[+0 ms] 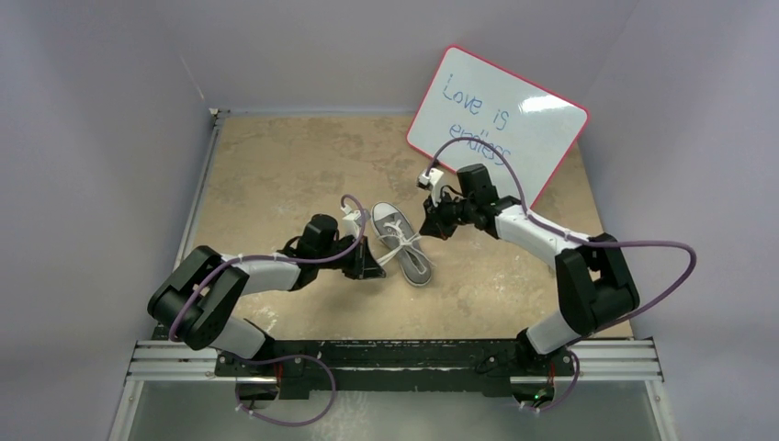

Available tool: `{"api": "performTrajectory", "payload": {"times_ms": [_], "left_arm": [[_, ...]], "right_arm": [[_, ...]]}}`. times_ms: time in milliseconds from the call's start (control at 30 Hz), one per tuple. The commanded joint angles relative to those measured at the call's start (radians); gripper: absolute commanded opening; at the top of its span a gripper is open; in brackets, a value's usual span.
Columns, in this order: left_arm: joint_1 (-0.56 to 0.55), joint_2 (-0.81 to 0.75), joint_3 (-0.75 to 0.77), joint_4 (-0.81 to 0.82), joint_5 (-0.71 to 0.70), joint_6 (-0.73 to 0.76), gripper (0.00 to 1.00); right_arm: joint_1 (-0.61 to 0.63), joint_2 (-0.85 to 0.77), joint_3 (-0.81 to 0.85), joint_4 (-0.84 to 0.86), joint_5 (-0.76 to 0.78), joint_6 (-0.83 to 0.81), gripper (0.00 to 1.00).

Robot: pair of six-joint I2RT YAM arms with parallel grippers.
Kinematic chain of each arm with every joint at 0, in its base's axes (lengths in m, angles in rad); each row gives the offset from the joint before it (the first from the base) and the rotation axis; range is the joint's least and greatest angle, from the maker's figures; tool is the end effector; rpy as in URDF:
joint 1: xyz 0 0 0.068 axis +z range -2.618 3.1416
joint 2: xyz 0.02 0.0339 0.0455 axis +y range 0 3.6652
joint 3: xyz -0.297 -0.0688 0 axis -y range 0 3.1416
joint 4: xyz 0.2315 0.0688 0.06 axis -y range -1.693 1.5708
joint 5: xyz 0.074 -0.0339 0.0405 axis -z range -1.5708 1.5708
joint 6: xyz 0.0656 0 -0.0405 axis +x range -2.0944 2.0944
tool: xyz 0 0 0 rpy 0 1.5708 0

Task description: Tie the shoes

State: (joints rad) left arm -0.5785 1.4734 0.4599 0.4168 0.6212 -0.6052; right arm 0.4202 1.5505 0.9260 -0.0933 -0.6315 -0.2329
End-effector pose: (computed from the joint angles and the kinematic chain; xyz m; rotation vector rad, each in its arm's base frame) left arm 0.2050 -0.1795 0.1728 0.3647 2.3333 -1.3081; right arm 0.2878 0.1710 0.2403 -1.0268 2.0020 0.8184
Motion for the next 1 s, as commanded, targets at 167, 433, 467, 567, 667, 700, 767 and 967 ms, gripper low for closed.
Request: {"api": "performTrajectory", "payload": {"times_ms": [167, 433, 467, 567, 667, 700, 767, 967], "left_arm": [[0.003, -0.003, 0.054, -0.131, 0.018, 0.008, 0.00], [-0.006, 0.005, 0.050, -0.121, -0.018, -0.073, 0.00], [-0.011, 0.020, 0.052, -0.098, -0.019, -0.090, 0.00], [-0.020, 0.064, 0.051, -0.051, -0.036, -0.137, 0.00], [-0.024, 0.089, 0.031, -0.032, -0.070, -0.157, 0.00], [-0.024, 0.095, 0.022, -0.032, -0.077, -0.163, 0.00], [-0.026, 0.104, 0.001, -0.035, -0.086, -0.175, 0.00], [-0.030, 0.078, -0.032, -0.043, -0.124, -0.190, 0.00]], "right_arm": [[0.024, -0.048, -0.046, 0.273, 0.108, 0.148, 0.00], [0.006, -0.044, -0.120, 0.408, 0.165, 0.385, 0.00], [0.000, -0.049, -0.129, 0.419, 0.176, 0.404, 0.00], [-0.012, -0.050, -0.140, 0.438, 0.202, 0.429, 0.00], [-0.027, -0.036, -0.138, 0.446, 0.209, 0.440, 0.00], [-0.033, -0.032, -0.139, 0.453, 0.208, 0.442, 0.00], [-0.040, -0.027, -0.138, 0.455, 0.214, 0.442, 0.00], [-0.048, 0.003, -0.124, 0.451, 0.201, 0.411, 0.00]]}}
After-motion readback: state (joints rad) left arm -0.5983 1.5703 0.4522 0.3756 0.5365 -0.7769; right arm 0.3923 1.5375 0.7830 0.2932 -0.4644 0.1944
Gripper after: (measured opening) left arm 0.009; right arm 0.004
